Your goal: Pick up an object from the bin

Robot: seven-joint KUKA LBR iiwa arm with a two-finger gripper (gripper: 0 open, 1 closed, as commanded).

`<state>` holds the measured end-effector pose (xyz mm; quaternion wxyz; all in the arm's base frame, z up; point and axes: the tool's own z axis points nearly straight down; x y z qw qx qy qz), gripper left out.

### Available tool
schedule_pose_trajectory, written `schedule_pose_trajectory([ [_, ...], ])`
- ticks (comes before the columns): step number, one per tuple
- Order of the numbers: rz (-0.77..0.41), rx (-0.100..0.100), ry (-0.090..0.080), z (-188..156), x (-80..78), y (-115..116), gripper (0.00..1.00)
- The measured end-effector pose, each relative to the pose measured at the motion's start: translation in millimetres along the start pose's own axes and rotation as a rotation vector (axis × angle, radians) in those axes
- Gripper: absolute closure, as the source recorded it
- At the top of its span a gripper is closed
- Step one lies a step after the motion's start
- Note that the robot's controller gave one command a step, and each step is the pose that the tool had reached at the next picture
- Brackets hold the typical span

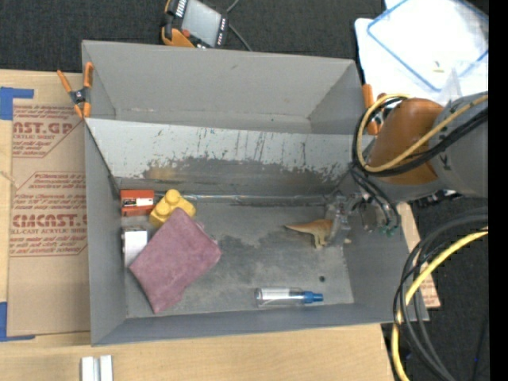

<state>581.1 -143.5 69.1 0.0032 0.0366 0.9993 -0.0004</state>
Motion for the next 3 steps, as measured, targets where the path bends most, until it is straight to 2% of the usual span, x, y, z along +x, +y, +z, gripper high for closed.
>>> schedule_pose_trajectory([
  [1,0.0,0.0,0.0,0,0.0,0,1.0],
  [2,0.0,-0.002,0.012,-22,3.4,1,1.0],
  [3,0.0,-0.001,0.006,-73,1.3,1,1.0],
])
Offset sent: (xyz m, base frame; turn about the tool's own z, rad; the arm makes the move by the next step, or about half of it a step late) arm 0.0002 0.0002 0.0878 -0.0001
